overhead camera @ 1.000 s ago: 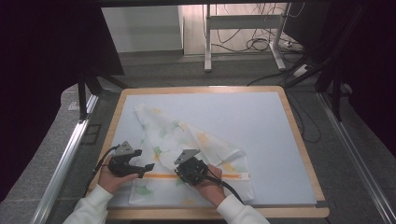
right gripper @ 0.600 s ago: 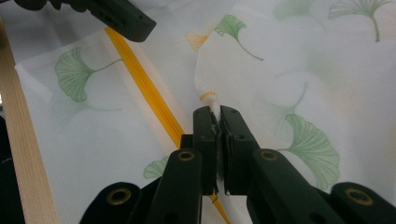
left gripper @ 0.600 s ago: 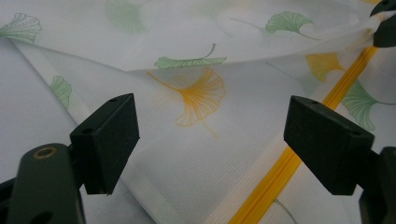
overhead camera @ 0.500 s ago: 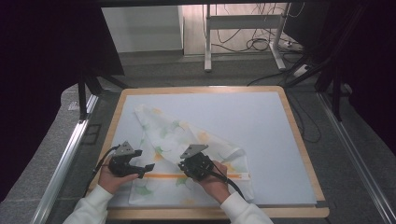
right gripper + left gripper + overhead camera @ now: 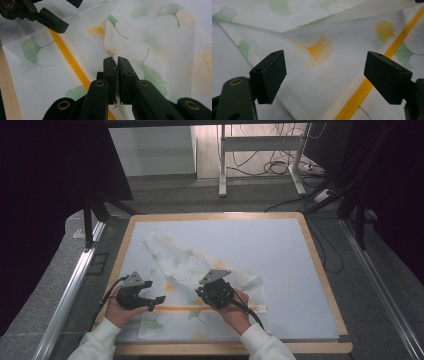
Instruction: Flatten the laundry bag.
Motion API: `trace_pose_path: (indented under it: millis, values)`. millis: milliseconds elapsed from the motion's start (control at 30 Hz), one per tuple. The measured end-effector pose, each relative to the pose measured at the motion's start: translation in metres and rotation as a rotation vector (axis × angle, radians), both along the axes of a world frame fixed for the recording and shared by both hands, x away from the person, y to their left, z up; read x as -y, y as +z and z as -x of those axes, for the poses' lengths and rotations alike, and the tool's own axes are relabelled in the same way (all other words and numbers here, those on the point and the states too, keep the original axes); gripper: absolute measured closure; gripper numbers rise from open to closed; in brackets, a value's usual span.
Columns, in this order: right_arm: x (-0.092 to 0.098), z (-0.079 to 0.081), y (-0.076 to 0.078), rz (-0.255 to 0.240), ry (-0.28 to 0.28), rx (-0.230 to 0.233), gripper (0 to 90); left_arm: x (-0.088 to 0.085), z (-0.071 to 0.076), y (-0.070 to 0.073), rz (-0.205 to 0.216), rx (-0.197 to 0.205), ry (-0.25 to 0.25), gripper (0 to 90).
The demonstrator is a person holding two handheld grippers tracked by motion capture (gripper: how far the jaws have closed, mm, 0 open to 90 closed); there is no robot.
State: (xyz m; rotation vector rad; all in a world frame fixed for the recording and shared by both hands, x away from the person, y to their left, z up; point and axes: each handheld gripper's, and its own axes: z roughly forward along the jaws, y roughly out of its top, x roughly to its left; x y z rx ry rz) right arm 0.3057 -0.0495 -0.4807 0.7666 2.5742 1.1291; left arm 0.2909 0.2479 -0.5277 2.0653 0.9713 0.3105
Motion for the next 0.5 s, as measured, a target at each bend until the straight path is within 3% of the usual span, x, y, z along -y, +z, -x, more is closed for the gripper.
trace_pose_path:
  millis: [500]
  values:
    - [0.016,-0.01,0.009,-0.029,-0.047,0.013,84.9,0.001,0.0,0.0,0.003,0.0,0.001,17.8]
